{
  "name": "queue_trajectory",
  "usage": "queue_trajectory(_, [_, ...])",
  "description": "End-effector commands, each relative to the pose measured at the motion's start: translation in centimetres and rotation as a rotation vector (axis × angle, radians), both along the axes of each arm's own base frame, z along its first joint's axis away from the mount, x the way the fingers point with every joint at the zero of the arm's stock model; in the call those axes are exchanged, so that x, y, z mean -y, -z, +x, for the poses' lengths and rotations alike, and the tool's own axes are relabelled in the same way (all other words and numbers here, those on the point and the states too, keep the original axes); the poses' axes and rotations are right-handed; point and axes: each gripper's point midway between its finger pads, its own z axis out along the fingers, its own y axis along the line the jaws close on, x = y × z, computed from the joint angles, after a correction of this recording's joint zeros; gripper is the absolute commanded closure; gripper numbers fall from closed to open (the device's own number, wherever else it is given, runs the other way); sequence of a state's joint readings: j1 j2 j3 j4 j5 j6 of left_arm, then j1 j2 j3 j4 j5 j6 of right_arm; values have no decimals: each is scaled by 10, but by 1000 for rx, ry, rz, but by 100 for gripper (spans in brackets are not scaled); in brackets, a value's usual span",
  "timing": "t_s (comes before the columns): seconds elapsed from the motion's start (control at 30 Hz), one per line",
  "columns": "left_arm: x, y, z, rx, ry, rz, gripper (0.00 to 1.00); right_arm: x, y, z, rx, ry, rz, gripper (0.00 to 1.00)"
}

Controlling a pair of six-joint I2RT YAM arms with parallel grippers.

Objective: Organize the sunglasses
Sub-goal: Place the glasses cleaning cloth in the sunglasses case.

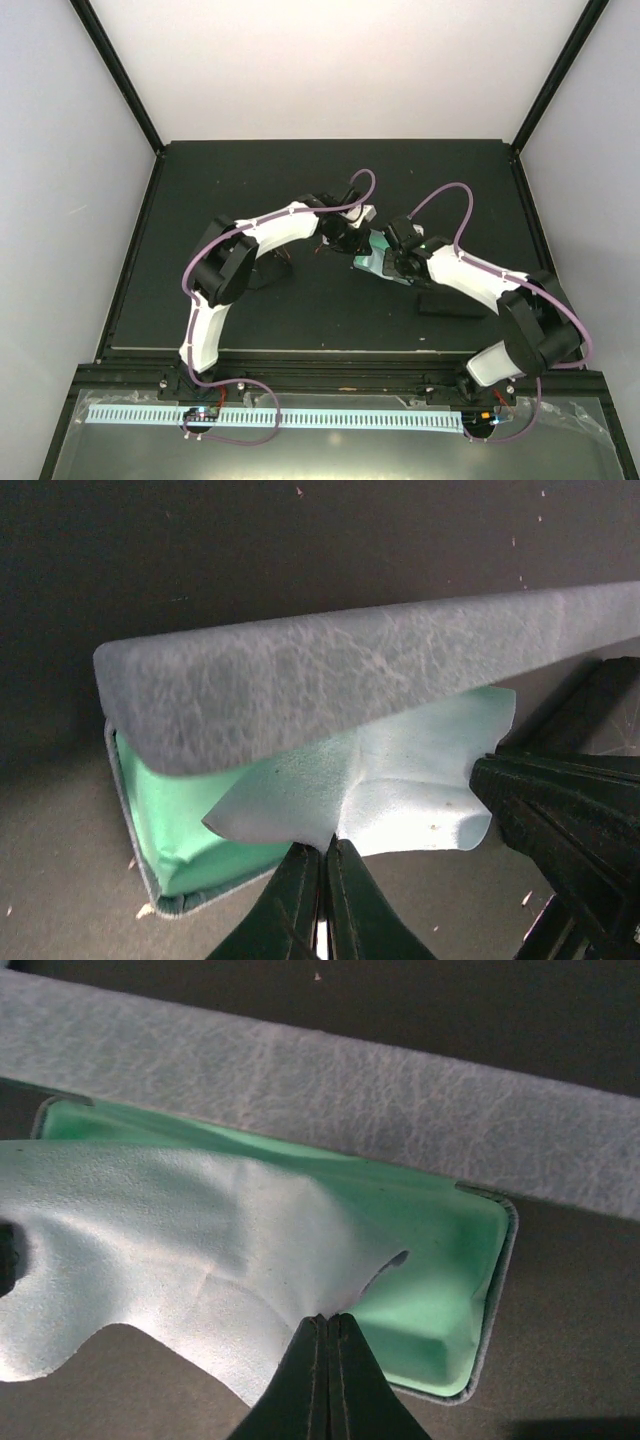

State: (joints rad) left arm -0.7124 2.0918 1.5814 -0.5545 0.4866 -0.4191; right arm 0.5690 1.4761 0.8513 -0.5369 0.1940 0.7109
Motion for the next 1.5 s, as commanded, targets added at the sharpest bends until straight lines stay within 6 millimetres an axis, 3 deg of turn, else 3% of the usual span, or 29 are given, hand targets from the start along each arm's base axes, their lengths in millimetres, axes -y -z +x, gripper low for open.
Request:
queue_trajectory(0.0, [9,-6,4,-13,38,-31,98,8,-8,17,55,28,-39,99])
queue_trajectory(0.5, [9,-1,6,-31,35,-30,99,19,-4,17,37,42,-78,99])
queue_trajectory(0.97, [9,-31,1,11,46,-84,98,21,-26,11,80,52,-36,99])
queue_trajectory(1.47, [11,18,6,-59,35,-18,98,24,3,16,24,58,-107,99])
